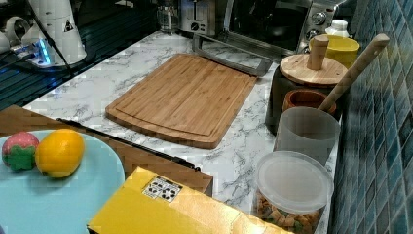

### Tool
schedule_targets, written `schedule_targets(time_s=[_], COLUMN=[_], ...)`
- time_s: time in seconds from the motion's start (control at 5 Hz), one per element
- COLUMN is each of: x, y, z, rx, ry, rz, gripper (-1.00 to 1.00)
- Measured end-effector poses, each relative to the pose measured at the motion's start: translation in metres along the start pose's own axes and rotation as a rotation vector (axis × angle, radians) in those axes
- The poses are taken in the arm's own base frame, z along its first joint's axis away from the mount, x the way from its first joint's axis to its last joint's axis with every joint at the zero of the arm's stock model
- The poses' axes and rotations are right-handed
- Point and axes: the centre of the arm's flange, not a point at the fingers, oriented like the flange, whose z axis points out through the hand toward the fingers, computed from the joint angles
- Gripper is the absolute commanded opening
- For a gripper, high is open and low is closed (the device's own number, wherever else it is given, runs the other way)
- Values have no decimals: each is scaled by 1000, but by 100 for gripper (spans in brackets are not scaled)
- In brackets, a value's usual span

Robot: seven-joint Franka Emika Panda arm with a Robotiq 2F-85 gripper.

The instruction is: Put the bowl in the oven.

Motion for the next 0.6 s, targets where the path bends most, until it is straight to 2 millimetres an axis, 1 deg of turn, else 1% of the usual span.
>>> schedule_targets(time_s=[0.2,0.4,0.6], x=[4,1,-3], y=[2,1,0], z=[-2,2,5], rx=[2,-3,-7], ry=[9,-4,-10], rz=[6,3,-4], gripper=[-100,-100,-72])
